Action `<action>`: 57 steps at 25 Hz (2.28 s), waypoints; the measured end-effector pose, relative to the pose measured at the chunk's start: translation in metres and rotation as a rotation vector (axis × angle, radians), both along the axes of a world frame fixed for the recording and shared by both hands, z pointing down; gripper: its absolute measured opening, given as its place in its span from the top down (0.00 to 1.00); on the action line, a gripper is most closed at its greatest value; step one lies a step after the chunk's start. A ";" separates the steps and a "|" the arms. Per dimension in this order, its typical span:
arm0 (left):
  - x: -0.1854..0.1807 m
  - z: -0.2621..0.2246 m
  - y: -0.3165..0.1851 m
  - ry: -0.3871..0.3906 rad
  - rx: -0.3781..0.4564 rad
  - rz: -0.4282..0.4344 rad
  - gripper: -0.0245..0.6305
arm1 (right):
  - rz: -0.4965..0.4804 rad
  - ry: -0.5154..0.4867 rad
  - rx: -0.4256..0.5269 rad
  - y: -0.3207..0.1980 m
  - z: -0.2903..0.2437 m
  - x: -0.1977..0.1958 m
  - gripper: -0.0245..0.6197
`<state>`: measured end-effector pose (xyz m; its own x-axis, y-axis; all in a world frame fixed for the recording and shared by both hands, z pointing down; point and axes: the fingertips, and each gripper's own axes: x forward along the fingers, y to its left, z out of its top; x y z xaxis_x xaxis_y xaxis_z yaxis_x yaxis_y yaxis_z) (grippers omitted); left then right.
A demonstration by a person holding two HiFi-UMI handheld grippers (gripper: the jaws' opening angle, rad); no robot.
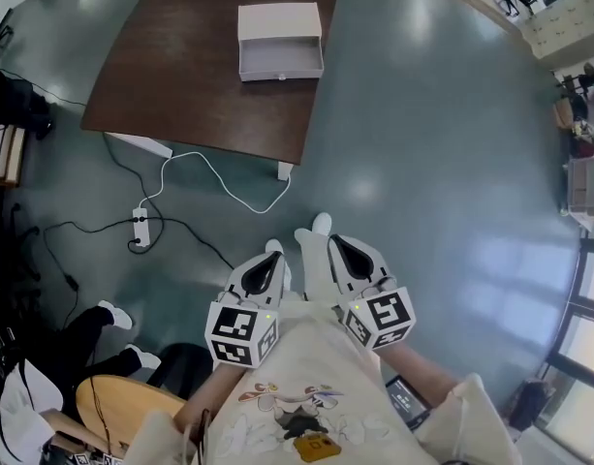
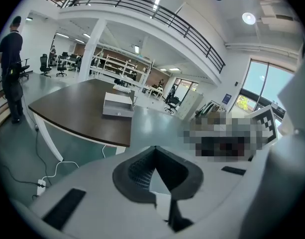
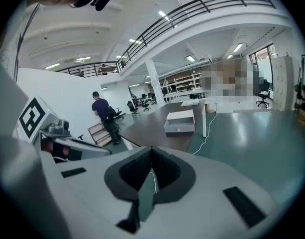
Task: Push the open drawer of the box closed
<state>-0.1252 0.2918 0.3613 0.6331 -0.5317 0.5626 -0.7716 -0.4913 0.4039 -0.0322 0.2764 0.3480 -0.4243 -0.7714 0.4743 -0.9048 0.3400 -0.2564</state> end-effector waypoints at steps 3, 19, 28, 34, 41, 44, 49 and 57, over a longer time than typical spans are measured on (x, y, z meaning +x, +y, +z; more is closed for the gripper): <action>0.012 -0.003 -0.021 0.002 0.004 0.006 0.95 | 0.005 -0.002 0.009 -0.020 -0.004 0.011 0.95; 0.114 -0.002 -0.231 -0.055 0.002 -0.163 0.96 | -0.161 -0.034 0.018 -0.235 0.001 0.109 0.95; 0.141 -0.003 -0.309 -0.107 -0.018 -0.305 0.95 | -0.281 -0.066 0.010 -0.324 0.010 0.131 0.95; 0.146 -0.008 -0.342 -0.125 -0.011 -0.304 0.95 | -0.282 -0.047 0.000 -0.352 0.009 0.131 0.95; 0.139 0.002 -0.360 -0.117 -0.021 -0.273 0.95 | -0.293 -0.076 -0.056 -0.362 0.021 0.115 0.95; 0.135 0.008 -0.364 -0.108 -0.040 -0.255 0.95 | -0.285 -0.062 -0.069 -0.367 0.025 0.106 0.95; 0.124 0.027 -0.373 -0.113 -0.068 -0.244 0.96 | -0.269 -0.043 -0.092 -0.377 0.040 0.083 0.95; 0.100 0.069 -0.392 -0.123 -0.118 -0.286 0.95 | -0.213 0.005 -0.148 -0.394 0.081 0.064 0.95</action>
<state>-0.0254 -0.1002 0.4307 0.3914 -0.6046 0.6938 -0.9179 -0.2035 0.3405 0.0316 -0.1179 0.4293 -0.5670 -0.5870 0.5778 -0.8183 0.4816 -0.3137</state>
